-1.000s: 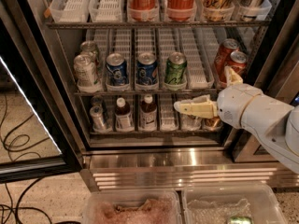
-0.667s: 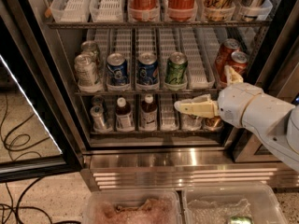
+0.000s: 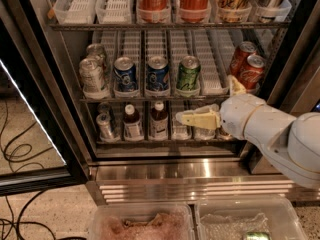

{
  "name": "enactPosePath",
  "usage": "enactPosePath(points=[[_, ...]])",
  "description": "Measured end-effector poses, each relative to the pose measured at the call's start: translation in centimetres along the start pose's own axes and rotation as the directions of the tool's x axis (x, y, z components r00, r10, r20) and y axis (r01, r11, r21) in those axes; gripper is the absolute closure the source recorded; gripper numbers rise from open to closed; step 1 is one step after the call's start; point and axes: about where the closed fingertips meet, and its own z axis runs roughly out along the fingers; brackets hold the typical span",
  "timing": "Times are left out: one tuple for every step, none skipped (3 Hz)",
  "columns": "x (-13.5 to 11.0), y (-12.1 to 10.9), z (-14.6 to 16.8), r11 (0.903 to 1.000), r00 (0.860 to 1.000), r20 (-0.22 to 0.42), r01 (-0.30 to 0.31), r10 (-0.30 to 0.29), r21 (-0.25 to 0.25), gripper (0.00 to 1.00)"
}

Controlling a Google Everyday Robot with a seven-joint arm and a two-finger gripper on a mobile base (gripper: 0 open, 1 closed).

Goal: Pick green can from middle shelf of fridge

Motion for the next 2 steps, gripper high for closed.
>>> enactPosePath(points=[[1.13, 1.56, 2.32, 0.9992, 0.999, 0.025, -0.032, 0.032, -0.023, 0.00], [1.13, 1.56, 2.33, 0.9992, 0.999, 0.025, -0.031, 0.032, -0.023, 0.00]])
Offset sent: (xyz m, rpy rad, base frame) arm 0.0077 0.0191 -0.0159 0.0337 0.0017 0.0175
